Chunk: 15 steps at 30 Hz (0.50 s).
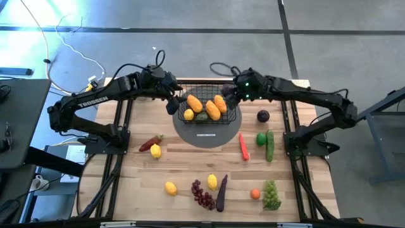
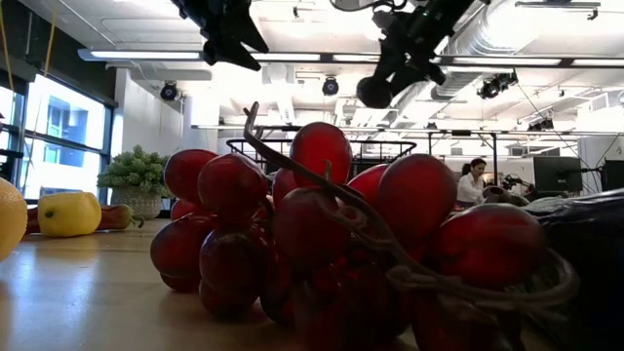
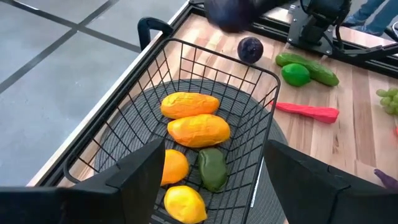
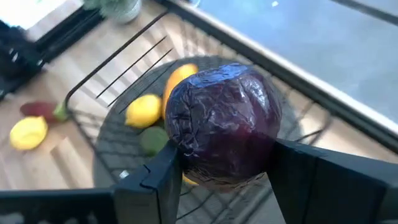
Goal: Build produce basket
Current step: Put the left purple beetroot into the black wire basket
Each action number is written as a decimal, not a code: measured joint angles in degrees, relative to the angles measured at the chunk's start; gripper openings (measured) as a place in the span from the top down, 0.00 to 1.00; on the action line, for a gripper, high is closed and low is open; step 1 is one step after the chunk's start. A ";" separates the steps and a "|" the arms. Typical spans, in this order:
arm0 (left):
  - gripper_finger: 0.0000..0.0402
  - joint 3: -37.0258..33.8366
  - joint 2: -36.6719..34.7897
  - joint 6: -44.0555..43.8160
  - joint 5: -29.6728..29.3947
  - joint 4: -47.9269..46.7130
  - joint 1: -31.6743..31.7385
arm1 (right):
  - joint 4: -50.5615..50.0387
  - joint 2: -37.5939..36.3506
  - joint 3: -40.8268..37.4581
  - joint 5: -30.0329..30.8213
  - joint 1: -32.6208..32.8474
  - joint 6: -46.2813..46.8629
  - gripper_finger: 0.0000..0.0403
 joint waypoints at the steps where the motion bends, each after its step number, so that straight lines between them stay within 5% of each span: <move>1: 0.35 0.00 0.00 0.00 0.00 0.00 0.00 | -0.06 0.68 0.02 -0.02 0.76 0.09 0.58; 15: 0.35 0.00 0.00 0.02 0.00 0.04 0.00 | -0.23 10.95 -0.02 -0.87 7.31 3.03 0.56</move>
